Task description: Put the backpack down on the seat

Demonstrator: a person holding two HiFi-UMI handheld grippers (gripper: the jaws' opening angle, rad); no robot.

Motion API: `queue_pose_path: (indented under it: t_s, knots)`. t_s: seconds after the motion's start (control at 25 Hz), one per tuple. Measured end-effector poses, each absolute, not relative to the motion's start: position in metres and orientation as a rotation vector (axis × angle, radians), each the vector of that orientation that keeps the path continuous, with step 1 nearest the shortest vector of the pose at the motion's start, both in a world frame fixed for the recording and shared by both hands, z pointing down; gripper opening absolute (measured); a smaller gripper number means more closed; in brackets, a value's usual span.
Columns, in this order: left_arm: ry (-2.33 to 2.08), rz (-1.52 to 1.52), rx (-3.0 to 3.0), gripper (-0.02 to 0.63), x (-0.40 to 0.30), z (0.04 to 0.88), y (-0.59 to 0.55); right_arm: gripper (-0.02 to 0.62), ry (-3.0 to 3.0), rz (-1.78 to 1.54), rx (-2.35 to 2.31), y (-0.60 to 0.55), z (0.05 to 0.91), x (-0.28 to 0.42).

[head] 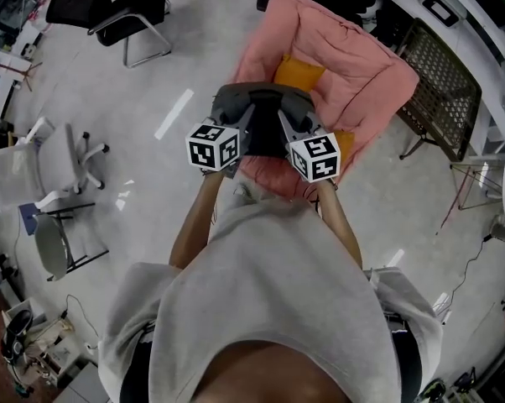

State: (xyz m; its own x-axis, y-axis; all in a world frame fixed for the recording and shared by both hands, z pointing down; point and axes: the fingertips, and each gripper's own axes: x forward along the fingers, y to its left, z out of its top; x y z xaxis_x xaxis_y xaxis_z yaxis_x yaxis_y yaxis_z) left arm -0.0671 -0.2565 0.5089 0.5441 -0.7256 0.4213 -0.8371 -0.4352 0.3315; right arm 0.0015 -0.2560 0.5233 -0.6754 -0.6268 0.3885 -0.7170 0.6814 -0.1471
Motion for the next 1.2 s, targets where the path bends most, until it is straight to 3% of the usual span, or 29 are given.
queue_pose_path:
  t_s: [1.2]
  knots:
    - [-1.132,0.369,2.242,0.029,-0.082,0.573,-0.27,0.026,-2.463,0.529,1.075,-0.266,0.59,-0.015]
